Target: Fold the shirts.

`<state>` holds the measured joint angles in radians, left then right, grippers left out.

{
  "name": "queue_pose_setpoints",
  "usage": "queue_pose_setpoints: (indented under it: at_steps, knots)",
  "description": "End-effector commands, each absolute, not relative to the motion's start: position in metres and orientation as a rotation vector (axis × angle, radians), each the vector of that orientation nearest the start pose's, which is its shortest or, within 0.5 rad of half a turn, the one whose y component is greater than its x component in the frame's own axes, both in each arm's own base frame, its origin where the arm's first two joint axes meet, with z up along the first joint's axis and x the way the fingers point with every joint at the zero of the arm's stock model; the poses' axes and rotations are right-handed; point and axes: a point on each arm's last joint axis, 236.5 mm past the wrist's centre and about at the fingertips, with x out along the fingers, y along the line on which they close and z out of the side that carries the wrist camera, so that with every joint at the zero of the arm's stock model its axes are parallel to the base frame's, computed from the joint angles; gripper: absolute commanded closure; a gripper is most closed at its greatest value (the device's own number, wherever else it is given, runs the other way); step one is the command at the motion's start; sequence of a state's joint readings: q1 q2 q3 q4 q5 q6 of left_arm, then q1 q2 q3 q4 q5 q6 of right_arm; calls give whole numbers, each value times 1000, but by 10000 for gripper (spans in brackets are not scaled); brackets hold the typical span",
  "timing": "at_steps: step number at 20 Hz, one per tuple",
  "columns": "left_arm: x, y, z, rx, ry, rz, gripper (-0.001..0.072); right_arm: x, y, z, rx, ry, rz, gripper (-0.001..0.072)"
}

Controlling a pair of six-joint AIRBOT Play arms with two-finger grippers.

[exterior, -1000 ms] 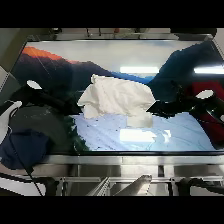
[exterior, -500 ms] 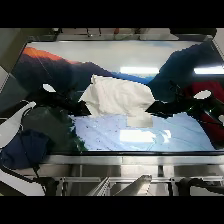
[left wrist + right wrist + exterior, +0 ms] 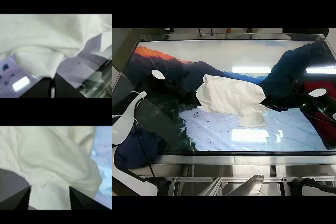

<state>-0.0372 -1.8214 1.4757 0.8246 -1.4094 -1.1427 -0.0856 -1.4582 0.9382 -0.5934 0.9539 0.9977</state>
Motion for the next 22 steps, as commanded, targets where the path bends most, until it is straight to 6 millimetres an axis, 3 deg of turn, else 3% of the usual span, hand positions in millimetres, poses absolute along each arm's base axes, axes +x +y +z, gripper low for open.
queue_pose_setpoints:
  at_steps: [1, 4, 6, 7, 10, 12, 15, 20, 21, 22]
  knots:
    - [401, -185, -4, -470, 1496, -941, 690, 404, 127, -41, 602, 1143, 516, 165]
    - [419, -185, 39, -595, 1369, -1027, 690, 399, 143, -42, 541, 1143, 575, 165]
    - [423, -177, 43, -623, 1352, -1024, 690, 400, 157, -46, 466, 1120, 609, 165]
    - [422, -176, 44, -624, 1356, -1027, 690, 410, 156, -49, 448, 1090, 579, 165]
    - [421, -176, 44, -621, 1359, -1031, 690, 443, 122, -41, 488, 1003, 442, 166]
    - [421, -176, 44, -618, 1356, -1033, 690, 451, 96, -39, 496, 986, 397, 165]
    - [422, -176, 43, -607, 1344, -1040, 690, 432, 91, -53, 521, 1076, 434, 165]
    - [422, -176, 42, -607, 1346, -1043, 690, 411, 128, -89, 504, 1202, 512, 167]
    - [422, -176, 42, -607, 1345, -1043, 690, 409, 135, -92, 502, 1214, 524, 209]
    - [422, -176, 42, -607, 1345, -1043, 690, 408, 142, -93, 500, 1213, 543, 366]
